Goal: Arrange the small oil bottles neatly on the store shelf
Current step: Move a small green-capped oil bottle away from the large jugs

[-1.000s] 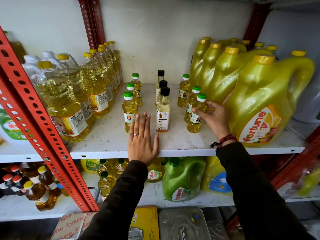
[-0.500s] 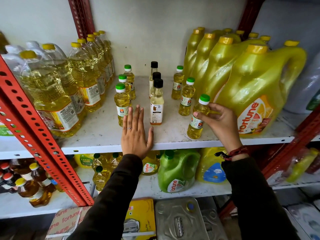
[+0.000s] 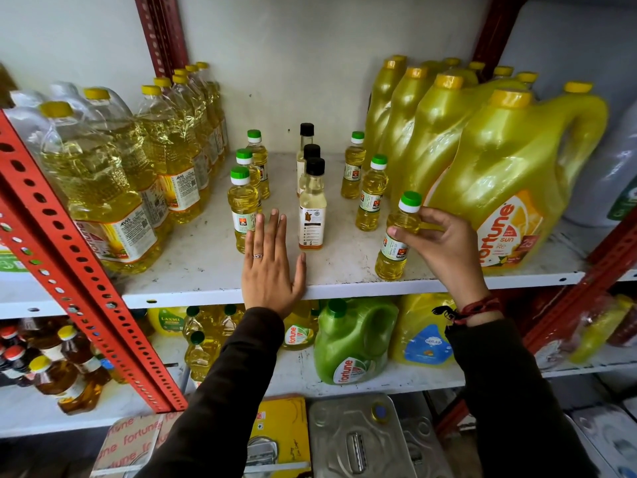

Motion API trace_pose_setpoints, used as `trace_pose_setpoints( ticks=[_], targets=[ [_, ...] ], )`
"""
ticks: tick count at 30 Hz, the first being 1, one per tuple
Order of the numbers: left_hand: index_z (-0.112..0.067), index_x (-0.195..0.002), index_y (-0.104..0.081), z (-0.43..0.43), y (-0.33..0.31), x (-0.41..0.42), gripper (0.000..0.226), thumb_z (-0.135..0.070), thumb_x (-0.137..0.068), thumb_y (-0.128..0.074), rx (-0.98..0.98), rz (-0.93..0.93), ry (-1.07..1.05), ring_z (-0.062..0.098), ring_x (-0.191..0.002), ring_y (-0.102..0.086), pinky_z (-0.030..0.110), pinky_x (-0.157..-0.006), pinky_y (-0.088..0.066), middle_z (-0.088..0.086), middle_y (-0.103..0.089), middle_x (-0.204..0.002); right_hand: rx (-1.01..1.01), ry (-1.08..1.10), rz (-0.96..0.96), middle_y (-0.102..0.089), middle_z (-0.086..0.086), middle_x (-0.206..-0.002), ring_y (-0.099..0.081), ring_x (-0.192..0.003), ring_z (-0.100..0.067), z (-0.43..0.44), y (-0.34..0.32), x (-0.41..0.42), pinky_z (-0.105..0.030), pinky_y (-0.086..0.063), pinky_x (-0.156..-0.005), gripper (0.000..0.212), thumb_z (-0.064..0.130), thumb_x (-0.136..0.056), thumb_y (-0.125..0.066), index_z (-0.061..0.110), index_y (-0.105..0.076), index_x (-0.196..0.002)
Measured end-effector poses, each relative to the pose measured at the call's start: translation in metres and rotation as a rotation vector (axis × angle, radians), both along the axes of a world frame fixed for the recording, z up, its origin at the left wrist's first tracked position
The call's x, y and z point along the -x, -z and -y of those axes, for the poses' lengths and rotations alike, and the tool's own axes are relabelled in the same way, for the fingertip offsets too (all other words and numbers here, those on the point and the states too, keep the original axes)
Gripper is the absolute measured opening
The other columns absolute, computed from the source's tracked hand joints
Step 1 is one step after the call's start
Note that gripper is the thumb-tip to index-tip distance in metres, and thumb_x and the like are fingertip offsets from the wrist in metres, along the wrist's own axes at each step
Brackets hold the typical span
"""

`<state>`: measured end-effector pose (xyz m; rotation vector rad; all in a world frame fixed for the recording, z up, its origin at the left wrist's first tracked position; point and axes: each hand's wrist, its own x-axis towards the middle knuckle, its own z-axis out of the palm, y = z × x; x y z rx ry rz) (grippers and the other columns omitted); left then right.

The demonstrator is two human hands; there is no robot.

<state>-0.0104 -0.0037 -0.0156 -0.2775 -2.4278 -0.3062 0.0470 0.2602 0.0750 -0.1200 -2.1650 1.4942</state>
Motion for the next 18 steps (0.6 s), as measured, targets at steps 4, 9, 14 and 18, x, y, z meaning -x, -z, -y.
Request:
trace_pose_setpoints(
  ticks=[4, 9, 14, 18],
  targets=[
    [-0.007, -0.164, -0.014, 0.0, 0.0, 0.0, 0.077, -0.05, -0.102, -0.029, 0.0, 0.0, 0.002, 0.027, -0.16, -0.002, 0.037, -0.13, 0.008, 0.012, -0.01, -0.173, -0.015, 0.009, 0.001, -0.076, 0.017, -0.1, -0.074, -0.087, 0.002, 0.002, -0.001, -0.002, -0.011, -0.055, -0.068, 0.044, 0.03, -0.069, -0.091, 0.028, -0.073, -0.11],
    [-0.007, -0.164, -0.014, 0.001, -0.002, -0.002, 0.077, -0.05, -0.103, -0.028, 0.002, 0.009, 0.012, 0.027, -0.16, -0.002, 0.037, -0.13, 0.007, 0.012, -0.009, -0.173, -0.032, 0.016, 0.01, -0.075, 0.015, -0.108, -0.074, -0.095, -0.006, 0.003, -0.003, -0.002, -0.027, -0.061, -0.08, 0.05, 0.034, -0.069, -0.091, 0.029, -0.07, -0.114],
    [-0.007, -0.164, -0.017, 0.006, -0.011, -0.007, 0.076, -0.051, -0.103, -0.027, -0.041, -0.017, 0.077, 0.027, -0.16, -0.002, 0.038, -0.13, 0.005, 0.011, -0.01, -0.172, -0.078, 0.061, -0.015, -0.067, 0.01, -0.128, -0.063, -0.119, -0.013, 0.008, -0.007, -0.007, -0.034, -0.053, -0.103, 0.068, 0.04, -0.067, -0.091, 0.026, -0.063, -0.128],
    [-0.008, -0.163, -0.02, 0.032, -0.019, -0.012, 0.073, -0.047, -0.103, -0.032, -0.1, -0.109, 0.085, 0.024, -0.16, 0.001, 0.037, -0.13, 0.006, 0.011, -0.014, -0.172, -0.264, 0.199, -0.343, -0.055, 0.003, -0.138, -0.05, -0.132, -0.008, 0.026, -0.022, -0.019, -0.015, -0.038, -0.107, 0.067, 0.045, -0.075, -0.084, 0.023, -0.059, -0.134]
  ],
)
